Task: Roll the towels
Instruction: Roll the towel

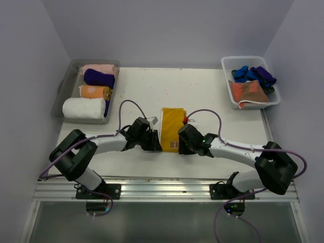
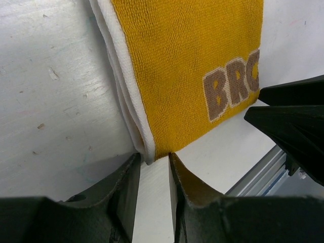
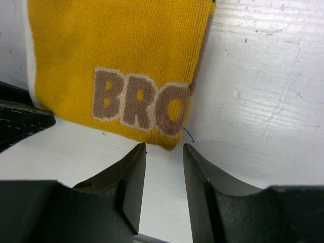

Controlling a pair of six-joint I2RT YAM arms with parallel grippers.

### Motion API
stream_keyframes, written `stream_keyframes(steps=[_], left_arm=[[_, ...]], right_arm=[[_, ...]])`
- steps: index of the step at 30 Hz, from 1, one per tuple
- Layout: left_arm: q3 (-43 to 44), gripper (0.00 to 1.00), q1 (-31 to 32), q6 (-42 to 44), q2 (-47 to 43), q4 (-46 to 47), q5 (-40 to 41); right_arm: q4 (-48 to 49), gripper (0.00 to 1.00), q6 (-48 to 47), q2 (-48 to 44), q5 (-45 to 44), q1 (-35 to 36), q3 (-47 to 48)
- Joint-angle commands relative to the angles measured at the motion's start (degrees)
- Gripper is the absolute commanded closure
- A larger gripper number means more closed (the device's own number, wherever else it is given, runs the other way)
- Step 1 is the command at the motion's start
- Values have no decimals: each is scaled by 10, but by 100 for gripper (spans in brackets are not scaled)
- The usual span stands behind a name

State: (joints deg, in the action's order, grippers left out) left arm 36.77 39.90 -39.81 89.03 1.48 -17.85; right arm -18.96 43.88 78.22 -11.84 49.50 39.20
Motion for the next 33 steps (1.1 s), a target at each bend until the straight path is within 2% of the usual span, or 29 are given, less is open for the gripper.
stream_keyframes(steps=[1, 5, 10, 12, 16, 17, 20, 26, 33], left_arm=[[-1, 67, 6, 16, 18, -33, 24], [1, 74, 9, 13, 20, -31, 24], [3, 93, 11, 7, 23, -29, 24], [4, 100, 11, 6, 24, -29, 24], [9, 100, 11, 0, 16, -38, 26], [12, 100, 11, -1, 13, -40, 26], [22, 100, 11, -7, -4, -53, 30], [54, 100, 11, -11, -33, -89, 42], [92, 100, 11, -9, -47, -132, 56]], right_arm=[[-6, 60, -8, -9, -21, 1, 20], [8, 60, -6, 10, -20, 0, 13], [32, 61, -6, 35, -13, 1, 6], [49, 65, -9, 49, -4, 0, 9], [46, 80, -9, 56, -4, 1, 22], [44, 86, -9, 55, -6, 1, 24], [23, 93, -12, 43, -20, 2, 31], [-6, 99, -13, 12, -41, 1, 44], [-32, 98, -18, -15, -56, 1, 61]])
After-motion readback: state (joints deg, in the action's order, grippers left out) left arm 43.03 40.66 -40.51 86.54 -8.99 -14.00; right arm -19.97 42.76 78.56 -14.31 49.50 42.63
